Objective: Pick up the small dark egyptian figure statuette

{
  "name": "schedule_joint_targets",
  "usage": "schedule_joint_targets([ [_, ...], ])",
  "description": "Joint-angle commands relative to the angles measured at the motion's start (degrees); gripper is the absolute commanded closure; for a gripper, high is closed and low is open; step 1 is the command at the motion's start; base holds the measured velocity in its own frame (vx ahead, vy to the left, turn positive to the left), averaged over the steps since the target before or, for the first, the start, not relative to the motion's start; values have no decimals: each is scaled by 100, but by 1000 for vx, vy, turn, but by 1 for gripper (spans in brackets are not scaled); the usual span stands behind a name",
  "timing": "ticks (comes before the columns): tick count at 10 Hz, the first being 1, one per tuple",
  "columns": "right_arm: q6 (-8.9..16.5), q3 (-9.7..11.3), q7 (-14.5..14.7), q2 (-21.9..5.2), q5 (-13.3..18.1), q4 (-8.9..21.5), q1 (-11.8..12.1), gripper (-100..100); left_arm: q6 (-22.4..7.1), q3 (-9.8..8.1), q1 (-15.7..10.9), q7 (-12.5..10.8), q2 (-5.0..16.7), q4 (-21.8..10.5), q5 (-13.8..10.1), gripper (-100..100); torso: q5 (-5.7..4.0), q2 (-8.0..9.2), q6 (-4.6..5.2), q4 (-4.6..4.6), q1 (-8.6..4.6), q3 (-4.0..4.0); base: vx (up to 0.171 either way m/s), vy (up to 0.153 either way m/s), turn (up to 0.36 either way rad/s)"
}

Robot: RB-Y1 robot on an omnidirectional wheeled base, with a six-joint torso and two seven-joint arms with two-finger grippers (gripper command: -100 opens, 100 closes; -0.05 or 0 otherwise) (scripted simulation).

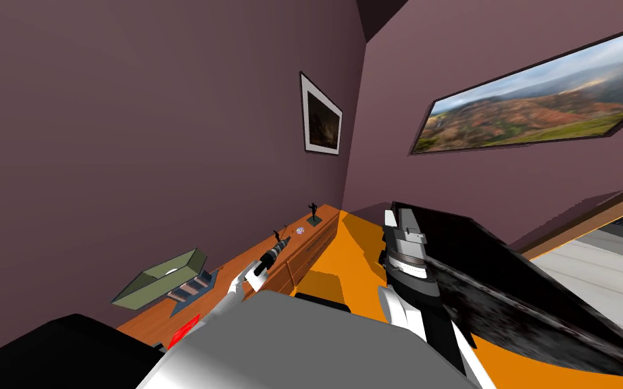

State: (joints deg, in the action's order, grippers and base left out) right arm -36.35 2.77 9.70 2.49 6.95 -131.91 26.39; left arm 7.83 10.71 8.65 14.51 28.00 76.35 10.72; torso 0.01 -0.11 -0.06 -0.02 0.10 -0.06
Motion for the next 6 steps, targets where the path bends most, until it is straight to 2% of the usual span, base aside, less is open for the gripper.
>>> schedule_joint_targets([
  [1, 0, 0, 0, 0, 0, 0, 0, 0, -120, 38, -116, -14, 74, -286, 48, -100, 0, 0, 0, 0, 0, 0, 25, 4, -120],
  [6, 0, 0, 0, 0, 0, 0, 0, 0, -270, 98, -297, -68, 240, -907, 99, -100, 0, 0, 2, 1, -2, 0, 20, 8, -82],
])
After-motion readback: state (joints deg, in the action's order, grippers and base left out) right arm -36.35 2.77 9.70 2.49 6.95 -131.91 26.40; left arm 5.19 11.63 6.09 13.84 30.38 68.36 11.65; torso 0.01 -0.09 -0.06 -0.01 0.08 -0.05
